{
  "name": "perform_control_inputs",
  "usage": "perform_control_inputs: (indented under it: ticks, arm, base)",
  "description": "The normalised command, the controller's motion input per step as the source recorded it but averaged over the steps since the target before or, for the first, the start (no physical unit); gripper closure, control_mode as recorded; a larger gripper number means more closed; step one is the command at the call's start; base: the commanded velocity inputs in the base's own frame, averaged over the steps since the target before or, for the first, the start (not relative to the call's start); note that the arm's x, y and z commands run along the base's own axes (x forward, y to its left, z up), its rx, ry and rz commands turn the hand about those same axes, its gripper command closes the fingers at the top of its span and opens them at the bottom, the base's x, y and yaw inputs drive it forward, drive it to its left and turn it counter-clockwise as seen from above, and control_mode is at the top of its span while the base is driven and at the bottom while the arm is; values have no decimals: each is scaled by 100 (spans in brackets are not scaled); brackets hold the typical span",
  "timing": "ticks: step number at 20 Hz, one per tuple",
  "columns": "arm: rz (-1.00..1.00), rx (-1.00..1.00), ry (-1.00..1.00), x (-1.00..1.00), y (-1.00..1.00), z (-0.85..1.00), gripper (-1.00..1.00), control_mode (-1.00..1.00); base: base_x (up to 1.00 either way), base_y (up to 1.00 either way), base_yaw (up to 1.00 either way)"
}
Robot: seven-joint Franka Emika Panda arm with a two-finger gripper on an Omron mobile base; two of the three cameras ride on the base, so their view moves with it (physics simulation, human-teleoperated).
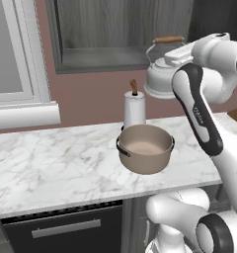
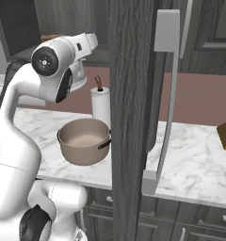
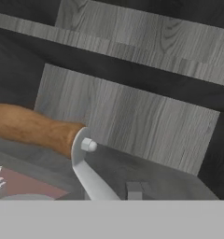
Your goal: Pick the kettle from the cabinet and place it on a stove burner. Then pick the pot from the counter and place it on another stove burner. Finally, turn both burners on.
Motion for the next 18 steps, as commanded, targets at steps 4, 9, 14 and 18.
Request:
perform_control_inputs:
  ticks: [4, 9, 14, 18]
  arm:
    - [0, 0, 4, -41, 1, -15, 100, -100]
    - [0, 1, 7, -46, 0, -20, 100, -100]
    - [0, 0, 6, -35, 3, -24, 100, -100]
    - [0, 0, 1, -18, 2, -9, 100, -100]
  base:
    - [0, 0, 0]
    - [0, 0, 0]
    - [0, 0, 0]
    - [0, 0, 0]
